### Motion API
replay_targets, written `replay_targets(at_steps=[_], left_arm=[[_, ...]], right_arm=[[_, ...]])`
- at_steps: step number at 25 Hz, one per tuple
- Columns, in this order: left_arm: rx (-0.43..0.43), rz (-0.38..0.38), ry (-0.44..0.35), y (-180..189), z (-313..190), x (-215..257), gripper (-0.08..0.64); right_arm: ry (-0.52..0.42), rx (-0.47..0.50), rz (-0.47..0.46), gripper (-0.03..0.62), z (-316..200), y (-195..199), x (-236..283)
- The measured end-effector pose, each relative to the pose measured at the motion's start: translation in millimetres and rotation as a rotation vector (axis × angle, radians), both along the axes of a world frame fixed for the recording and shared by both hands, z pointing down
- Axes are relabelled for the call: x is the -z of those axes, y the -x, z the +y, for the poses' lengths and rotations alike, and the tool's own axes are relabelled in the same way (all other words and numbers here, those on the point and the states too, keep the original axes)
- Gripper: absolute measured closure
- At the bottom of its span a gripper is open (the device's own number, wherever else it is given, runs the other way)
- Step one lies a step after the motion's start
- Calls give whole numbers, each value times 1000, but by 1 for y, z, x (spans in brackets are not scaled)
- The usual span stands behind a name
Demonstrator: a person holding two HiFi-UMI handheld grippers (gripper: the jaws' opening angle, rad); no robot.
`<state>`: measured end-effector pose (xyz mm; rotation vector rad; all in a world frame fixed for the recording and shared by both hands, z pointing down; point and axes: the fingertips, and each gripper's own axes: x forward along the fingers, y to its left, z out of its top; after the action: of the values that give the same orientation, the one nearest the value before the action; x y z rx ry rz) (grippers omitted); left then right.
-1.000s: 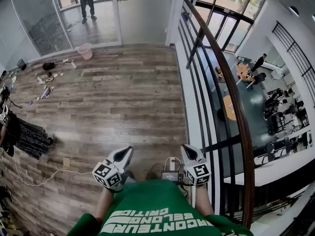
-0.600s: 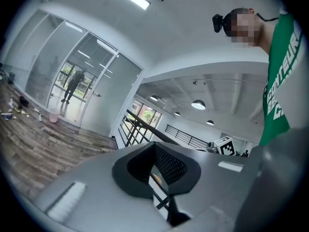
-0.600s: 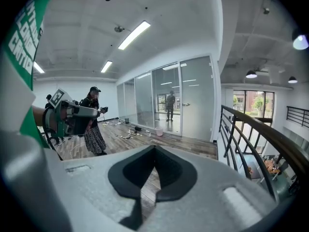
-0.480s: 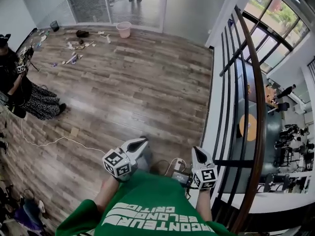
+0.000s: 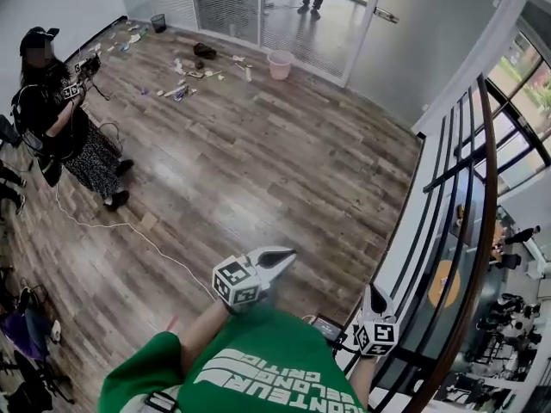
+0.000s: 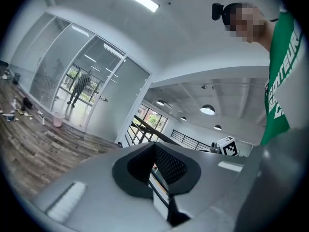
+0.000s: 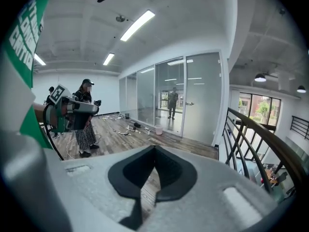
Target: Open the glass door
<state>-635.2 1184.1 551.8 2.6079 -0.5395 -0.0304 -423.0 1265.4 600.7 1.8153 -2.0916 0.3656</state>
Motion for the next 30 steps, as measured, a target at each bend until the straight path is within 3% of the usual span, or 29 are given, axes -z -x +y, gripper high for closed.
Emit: replay_targets(at_steps=[9, 16, 23, 30], left_arm=[[45, 18, -16, 3, -99, 12, 543], [29, 16, -10, 4, -134, 4, 543], [11, -12, 20, -25, -167, -7, 545], [24, -55, 10, -71, -235, -8, 543]], right_arm=[[-7, 83, -16, 598, -120, 8, 14], [23, 70, -20, 598, -150, 9, 8], [66, 5, -65, 598, -165, -34, -10], [32, -5, -81, 598, -234, -88, -10]])
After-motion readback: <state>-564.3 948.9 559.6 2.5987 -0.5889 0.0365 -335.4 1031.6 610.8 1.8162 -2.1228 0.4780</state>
